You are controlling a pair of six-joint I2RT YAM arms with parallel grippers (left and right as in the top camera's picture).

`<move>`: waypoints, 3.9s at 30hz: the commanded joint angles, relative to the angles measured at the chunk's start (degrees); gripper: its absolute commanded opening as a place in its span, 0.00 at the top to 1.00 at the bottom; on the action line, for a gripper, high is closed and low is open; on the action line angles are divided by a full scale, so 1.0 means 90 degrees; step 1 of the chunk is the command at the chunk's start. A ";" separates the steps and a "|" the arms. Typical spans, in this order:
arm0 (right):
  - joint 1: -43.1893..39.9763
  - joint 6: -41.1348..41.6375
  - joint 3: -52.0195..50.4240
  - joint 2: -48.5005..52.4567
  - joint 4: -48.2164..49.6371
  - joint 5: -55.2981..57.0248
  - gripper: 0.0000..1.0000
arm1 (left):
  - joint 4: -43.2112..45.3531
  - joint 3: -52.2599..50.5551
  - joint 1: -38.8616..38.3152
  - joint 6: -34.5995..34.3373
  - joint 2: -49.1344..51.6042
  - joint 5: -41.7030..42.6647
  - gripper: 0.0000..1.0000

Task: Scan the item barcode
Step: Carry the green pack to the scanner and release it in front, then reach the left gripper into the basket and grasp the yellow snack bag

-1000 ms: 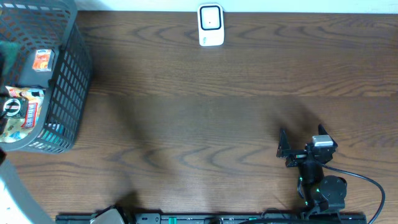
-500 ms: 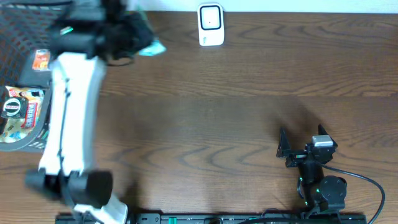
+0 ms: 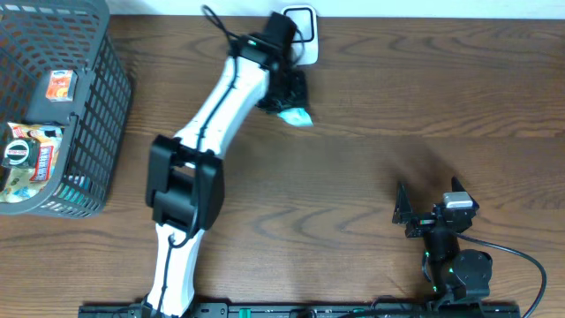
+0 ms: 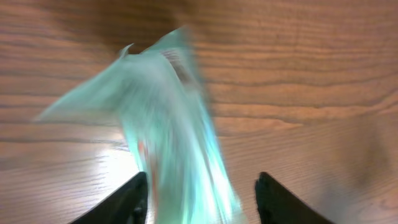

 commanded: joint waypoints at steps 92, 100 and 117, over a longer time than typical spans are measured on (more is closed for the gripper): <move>-0.0051 -0.0002 -0.0010 -0.0034 -0.0032 0.0029 0.01 | -0.0488 -0.2611 0.7184 -0.0100 -0.1880 -0.3133 0.17; -0.0051 -0.0002 -0.0010 -0.0034 -0.0032 0.0029 0.01 | -0.0636 -0.2633 0.7184 -0.0097 -0.1260 -0.3130 0.17; -0.0051 -0.0002 -0.0010 -0.0034 -0.0032 0.0029 0.01 | -0.0563 -0.2633 0.7184 -0.0092 -0.0840 -0.3126 0.91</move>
